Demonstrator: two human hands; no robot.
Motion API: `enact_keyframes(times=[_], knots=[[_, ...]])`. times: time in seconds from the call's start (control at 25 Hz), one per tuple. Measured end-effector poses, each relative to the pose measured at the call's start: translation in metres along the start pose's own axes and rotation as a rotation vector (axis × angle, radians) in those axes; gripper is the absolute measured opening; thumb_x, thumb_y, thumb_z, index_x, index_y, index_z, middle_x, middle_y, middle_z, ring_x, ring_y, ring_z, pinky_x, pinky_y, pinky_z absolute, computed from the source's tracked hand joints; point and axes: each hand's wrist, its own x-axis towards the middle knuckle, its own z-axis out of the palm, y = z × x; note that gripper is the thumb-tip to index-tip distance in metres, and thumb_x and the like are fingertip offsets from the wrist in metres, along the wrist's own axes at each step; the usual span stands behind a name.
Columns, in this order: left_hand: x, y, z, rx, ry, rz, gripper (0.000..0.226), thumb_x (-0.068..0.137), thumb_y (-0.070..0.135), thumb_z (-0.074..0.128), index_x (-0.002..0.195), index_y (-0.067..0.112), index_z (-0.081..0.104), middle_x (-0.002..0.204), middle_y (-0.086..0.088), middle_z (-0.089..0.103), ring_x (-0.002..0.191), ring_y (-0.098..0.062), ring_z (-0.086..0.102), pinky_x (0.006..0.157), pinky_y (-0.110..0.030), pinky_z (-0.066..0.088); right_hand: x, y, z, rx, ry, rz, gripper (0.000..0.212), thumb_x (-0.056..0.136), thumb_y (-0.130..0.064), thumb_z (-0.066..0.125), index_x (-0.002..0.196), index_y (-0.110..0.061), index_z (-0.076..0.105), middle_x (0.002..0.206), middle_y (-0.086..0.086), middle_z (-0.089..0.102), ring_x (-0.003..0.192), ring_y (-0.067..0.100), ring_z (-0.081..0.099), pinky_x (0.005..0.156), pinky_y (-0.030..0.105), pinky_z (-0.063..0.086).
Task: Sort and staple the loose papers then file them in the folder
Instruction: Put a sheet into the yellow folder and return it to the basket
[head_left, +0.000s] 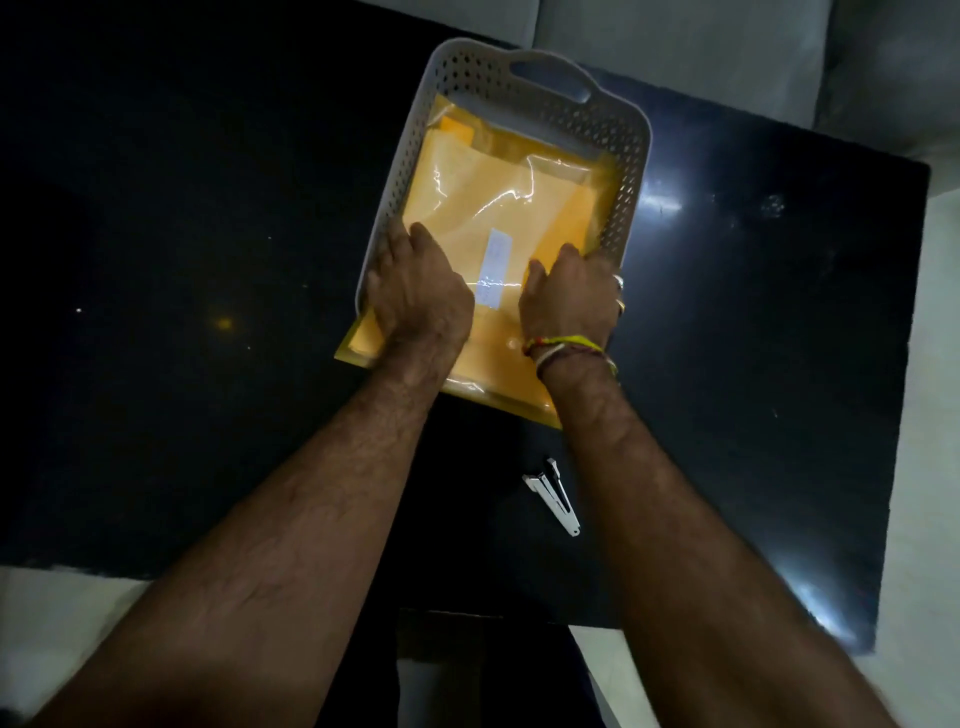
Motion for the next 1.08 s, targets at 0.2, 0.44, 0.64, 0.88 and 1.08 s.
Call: enact_keyframes(times=[0.2, 0.44, 0.64, 0.88, 1.08], knots=[[0.006, 0.009, 0.015, 0.036, -0.094, -0.157, 0.085, 0.082, 0.032, 0.070, 0.148, 0.009, 0.022, 0.152, -0.011, 0.028, 0.138, -0.028, 0.031, 0.102, -0.058, 0.031, -0.019, 0.012, 0.030, -0.036, -0.104, -0.024, 0.051, 0.093, -0.045, 0.053, 0.128, -0.009, 0.048, 0.136, 0.021, 0.041, 0.123, 0.041, 0.044, 0.097, 0.047, 0.042], [-0.002, 0.011, 0.010, 0.184, -0.124, -0.119, 0.078, 0.080, 0.042, 0.069, 0.143, 0.015, 0.033, 0.148, -0.010, 0.035, 0.131, -0.030, 0.037, 0.101, -0.058, 0.032, -0.004, 0.004, 0.032, -0.015, -0.046, 0.165, 0.047, 0.087, -0.025, 0.061, 0.126, -0.001, 0.048, 0.132, 0.025, 0.047, 0.123, 0.040, 0.045, 0.098, 0.048, 0.044], [-0.041, -0.013, -0.019, 0.140, -0.078, -0.157, 0.071, 0.083, 0.039, 0.069, 0.140, 0.012, 0.036, 0.142, -0.013, 0.040, 0.128, -0.029, 0.039, 0.096, -0.053, 0.037, 0.019, -0.013, 0.014, -0.078, -0.236, 0.174, 0.045, 0.085, -0.025, 0.065, 0.126, -0.008, 0.057, 0.139, 0.026, 0.037, 0.128, 0.045, 0.038, 0.104, 0.050, 0.039], [-0.016, -0.001, -0.073, -0.273, -0.253, -0.459, 0.068, 0.072, 0.015, 0.083, 0.128, 0.006, 0.047, 0.127, -0.013, 0.053, 0.114, -0.029, 0.055, 0.069, -0.033, 0.047, -0.002, 0.004, -0.001, -0.054, -0.266, 0.075, 0.052, 0.089, -0.049, 0.060, 0.124, -0.011, 0.056, 0.138, 0.024, 0.041, 0.130, 0.044, 0.037, 0.106, 0.056, 0.032], [-0.016, -0.014, -0.128, -0.680, -0.544, -0.466, 0.059, 0.071, 0.012, 0.082, 0.124, 0.010, 0.054, 0.117, -0.010, 0.060, 0.105, -0.028, 0.058, 0.090, -0.045, 0.050, -0.008, 0.016, -0.034, 0.135, -0.149, 0.191, 0.058, 0.091, -0.058, 0.050, 0.122, -0.010, 0.058, 0.127, 0.019, 0.054, 0.118, 0.040, 0.051, 0.098, 0.047, 0.041]])
